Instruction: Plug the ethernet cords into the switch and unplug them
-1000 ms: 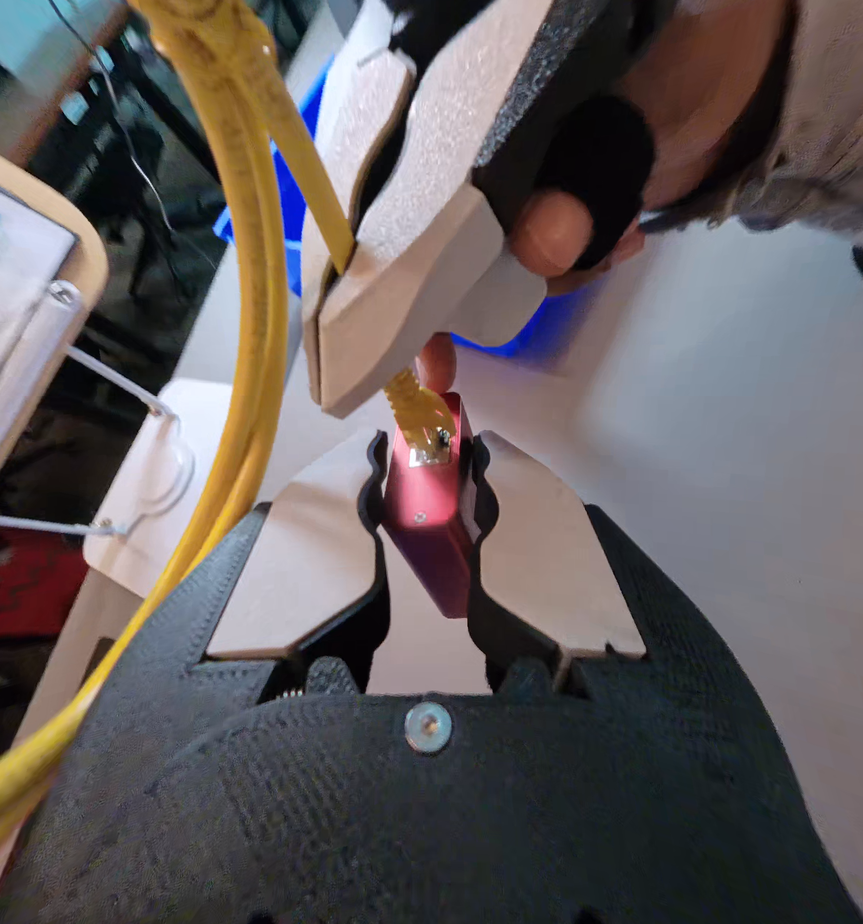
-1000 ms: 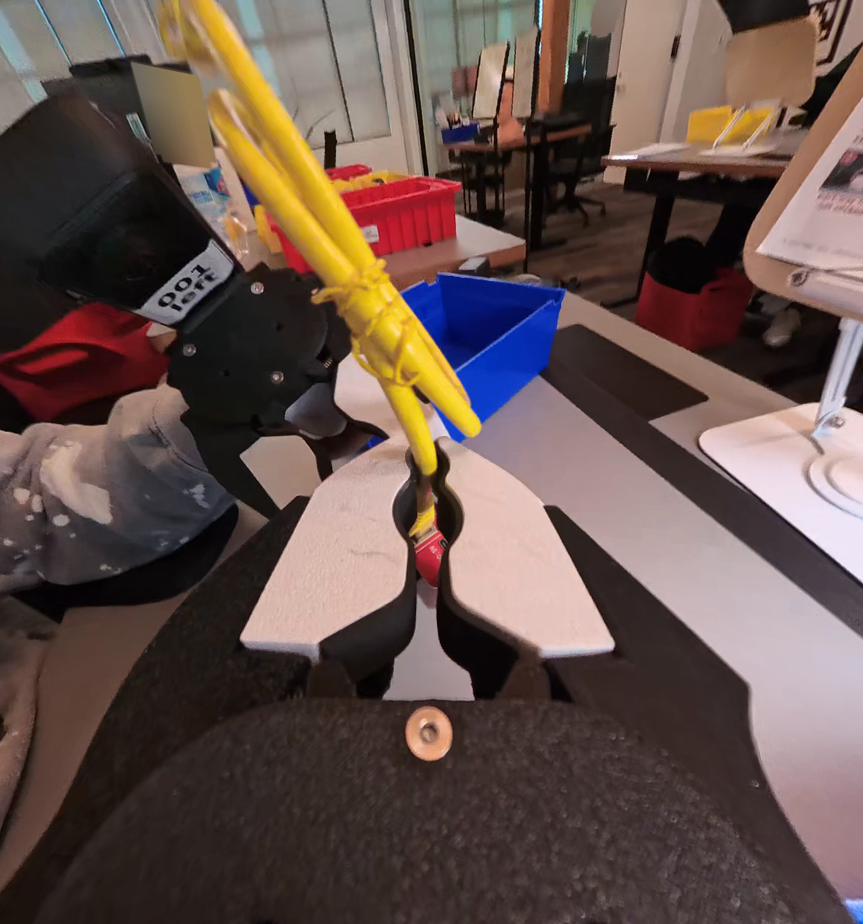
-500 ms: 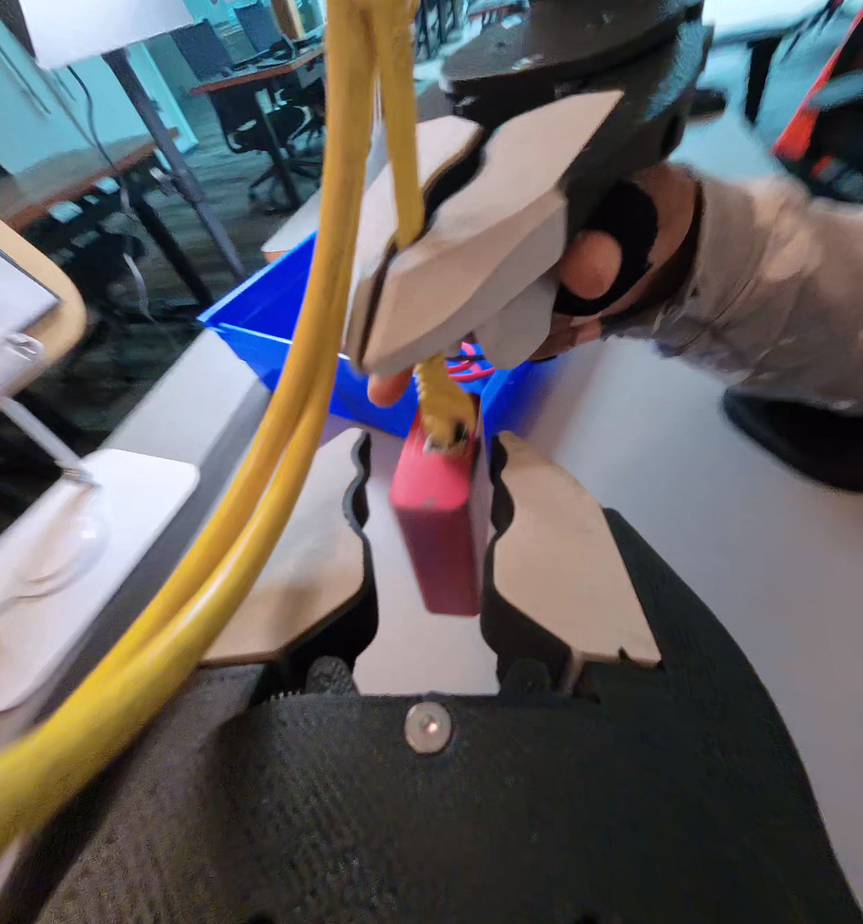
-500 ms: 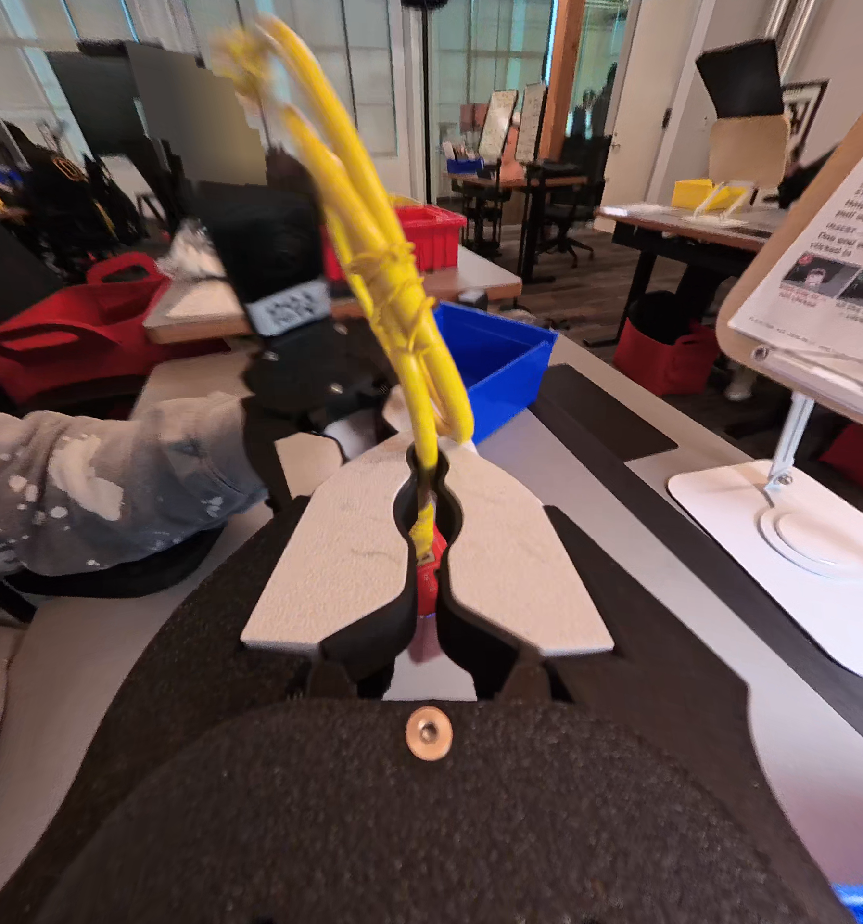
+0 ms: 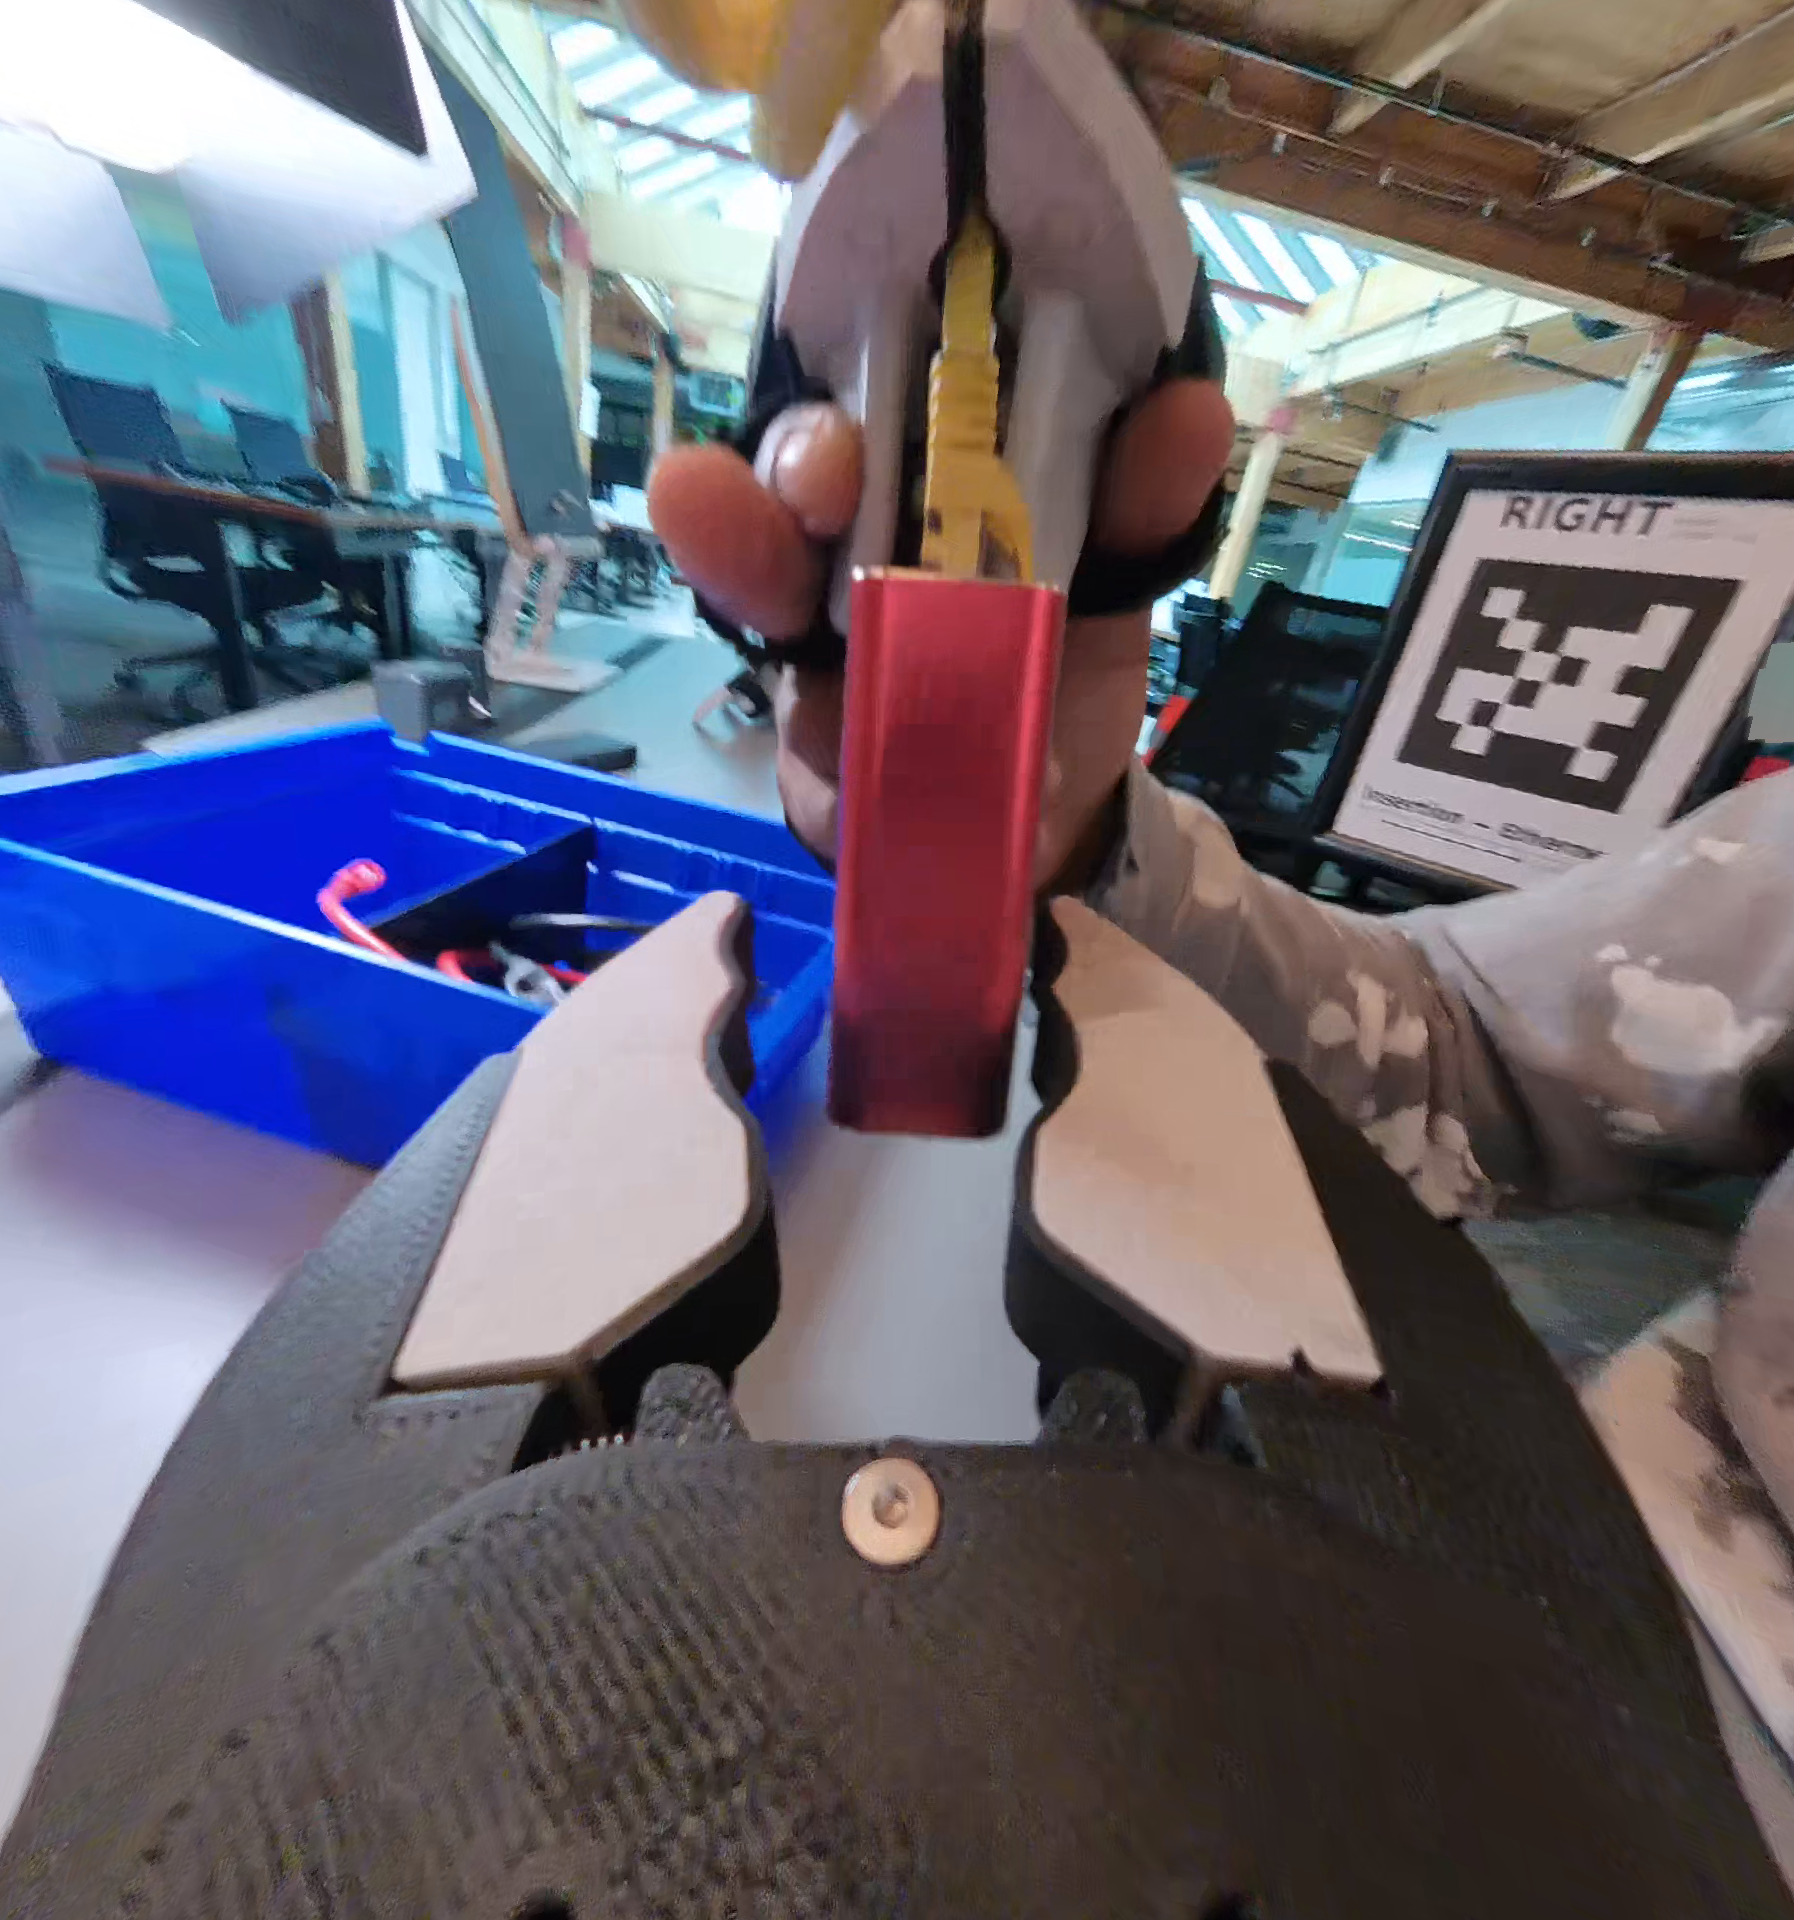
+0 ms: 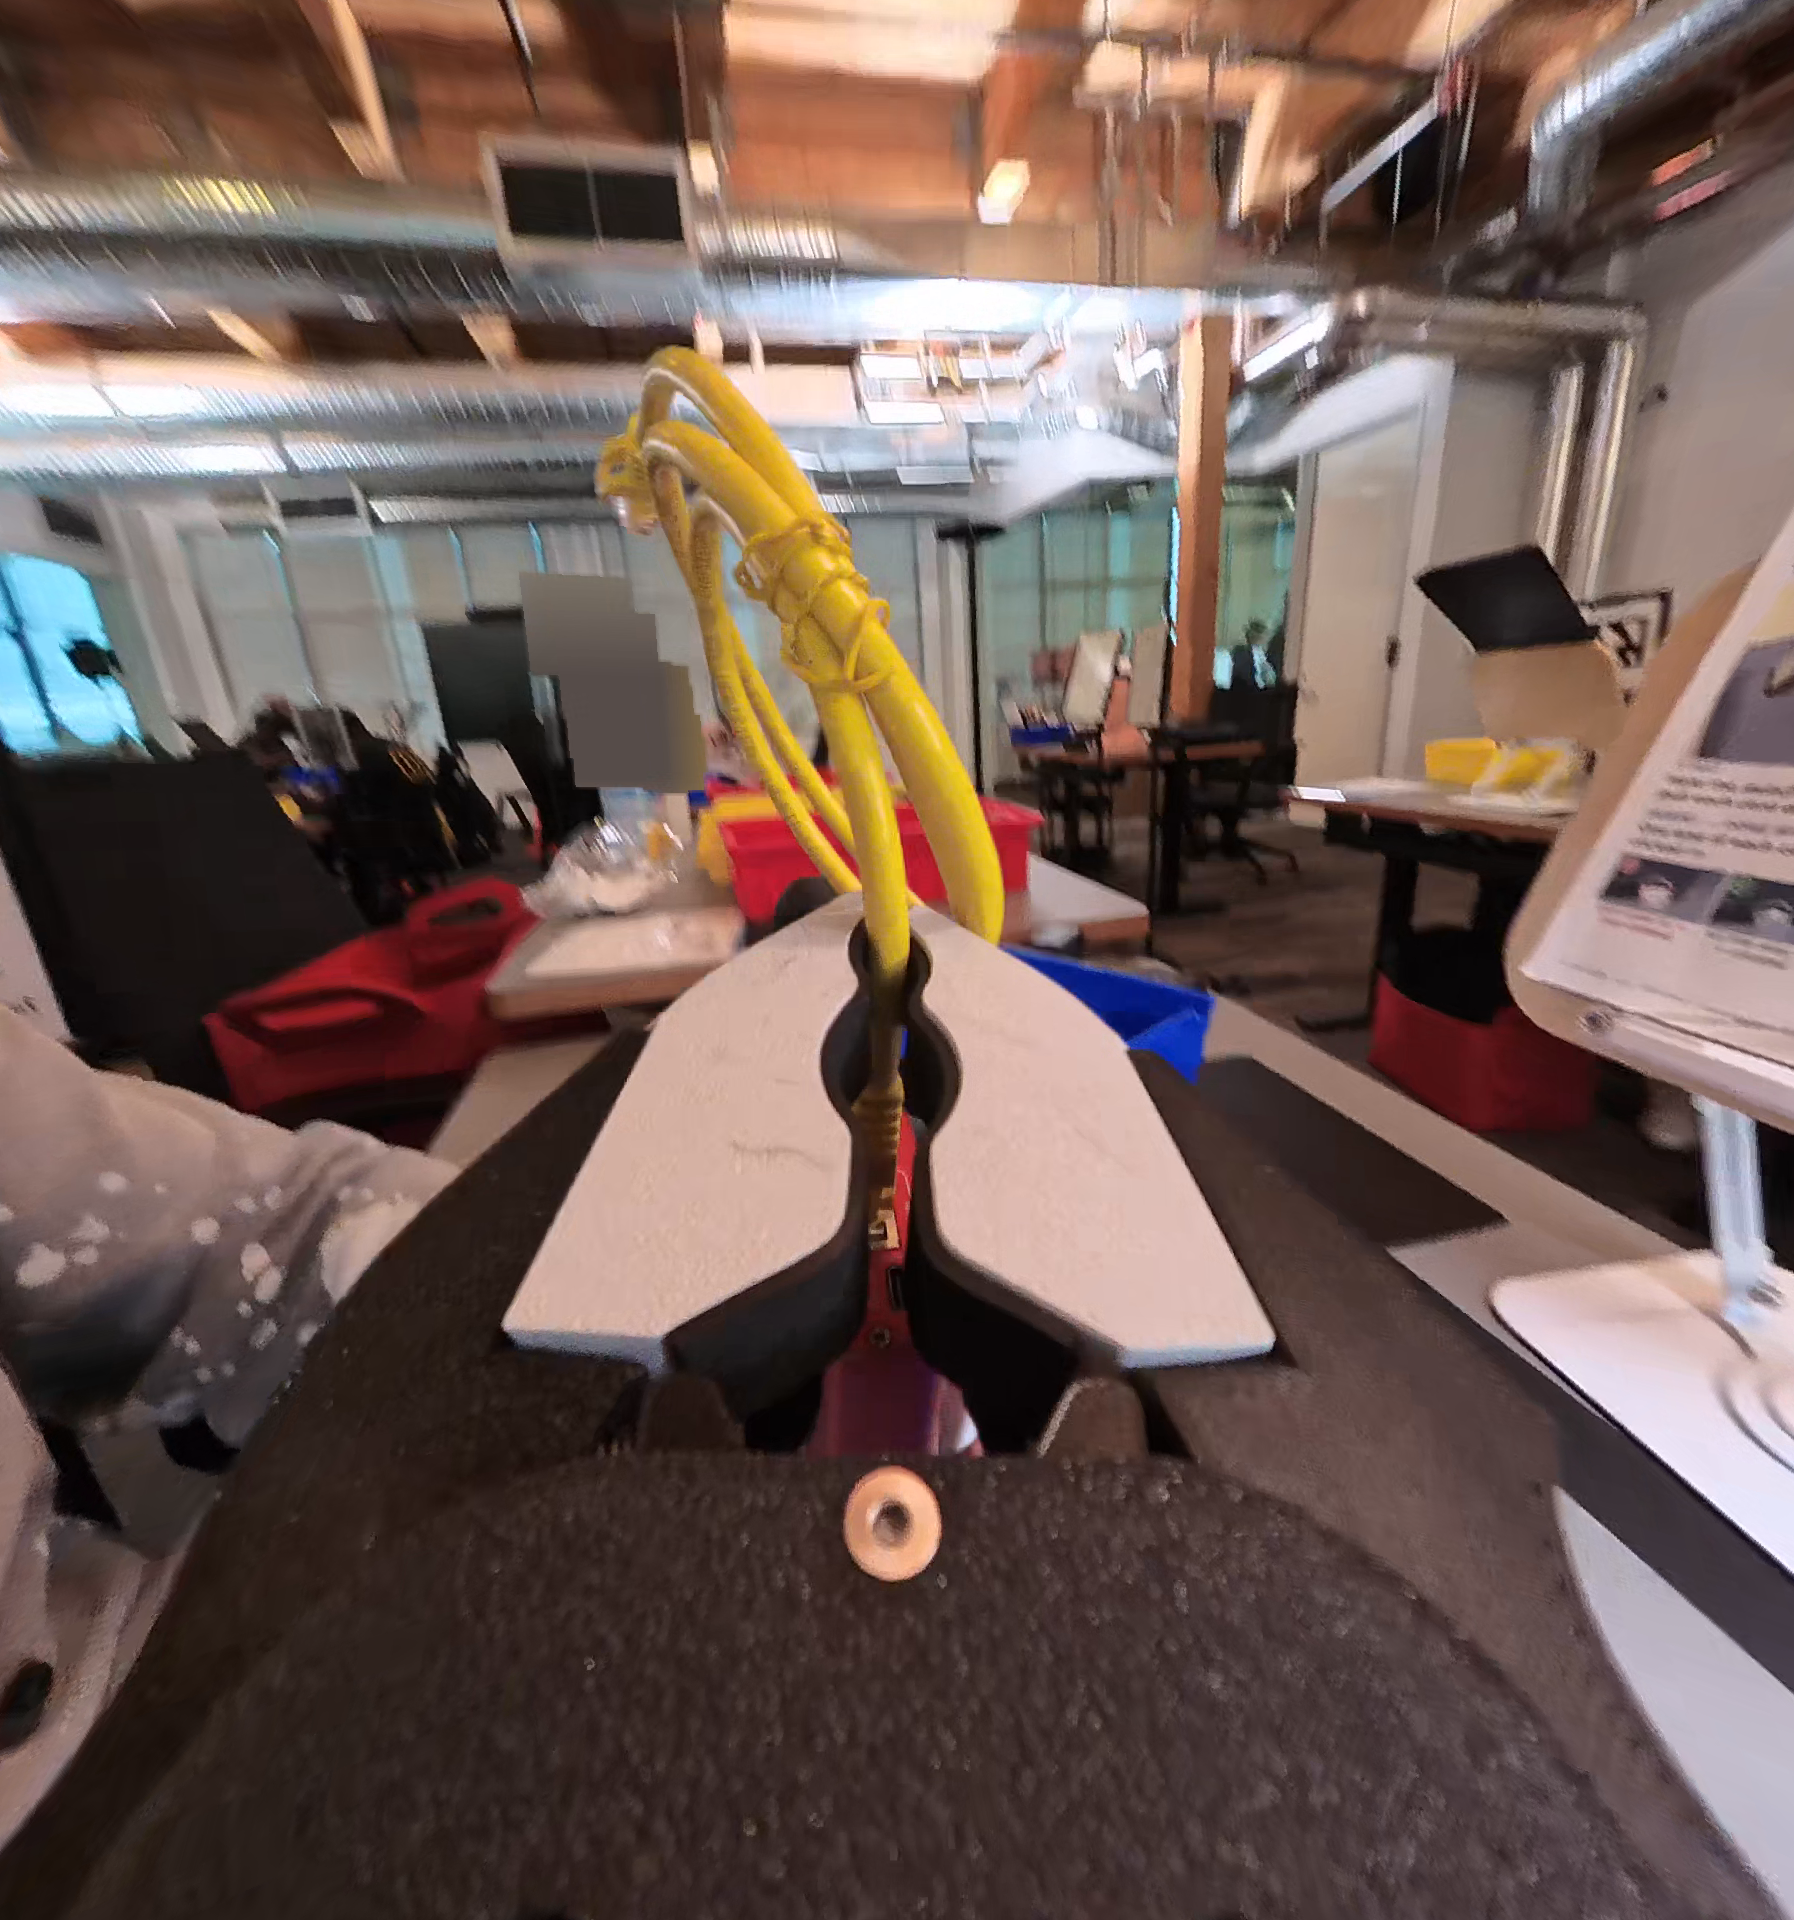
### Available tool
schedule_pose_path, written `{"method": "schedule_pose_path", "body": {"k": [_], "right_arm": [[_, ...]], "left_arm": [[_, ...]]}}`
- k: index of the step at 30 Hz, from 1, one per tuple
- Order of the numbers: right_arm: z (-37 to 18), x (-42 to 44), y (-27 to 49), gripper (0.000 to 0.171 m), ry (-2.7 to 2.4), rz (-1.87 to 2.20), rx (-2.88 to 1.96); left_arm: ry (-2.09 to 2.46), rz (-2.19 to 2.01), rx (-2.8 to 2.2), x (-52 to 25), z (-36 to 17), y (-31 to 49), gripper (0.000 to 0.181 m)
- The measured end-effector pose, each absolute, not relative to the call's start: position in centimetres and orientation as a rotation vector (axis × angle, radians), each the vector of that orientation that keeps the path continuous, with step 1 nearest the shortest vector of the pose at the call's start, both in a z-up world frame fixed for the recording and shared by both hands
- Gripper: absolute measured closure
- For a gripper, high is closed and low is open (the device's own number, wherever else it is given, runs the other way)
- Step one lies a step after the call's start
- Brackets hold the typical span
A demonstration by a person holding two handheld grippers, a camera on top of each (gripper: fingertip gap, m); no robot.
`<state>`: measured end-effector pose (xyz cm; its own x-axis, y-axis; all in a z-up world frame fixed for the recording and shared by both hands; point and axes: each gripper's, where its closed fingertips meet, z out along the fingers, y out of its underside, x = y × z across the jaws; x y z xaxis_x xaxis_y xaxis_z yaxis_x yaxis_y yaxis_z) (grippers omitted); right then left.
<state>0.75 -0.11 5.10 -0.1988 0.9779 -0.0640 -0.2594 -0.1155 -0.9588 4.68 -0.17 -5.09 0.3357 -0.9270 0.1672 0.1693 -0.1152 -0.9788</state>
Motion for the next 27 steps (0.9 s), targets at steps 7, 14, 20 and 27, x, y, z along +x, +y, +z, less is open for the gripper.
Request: {"method": "schedule_pose_path", "body": {"k": [7,14,20,27], "right_arm": [[3.9,0.9,0.2,0.169,-1.14,1.56,-0.976],[2.4,-0.5,-1.1,0.168,-1.17,1.621,-0.967],[1.4,-0.7,-2.3,0.142,-1.285,1.644,-0.989],[1.1,-1.4,-3.1,0.146,-1.309,1.619,-0.993]], "left_arm": [[0.744,-1.003,-1.324,-1.1,2.3,-2.0,0.152],[0.707,-1.005,-1.38,-2.7,3.6,-2.7,0.152],[0.664,-1.096,-1.365,-3.0,3.7,-2.6,0.152],[0.645,-1.132,-1.342,-2.4,3.8,-2.6,0.153]]}}
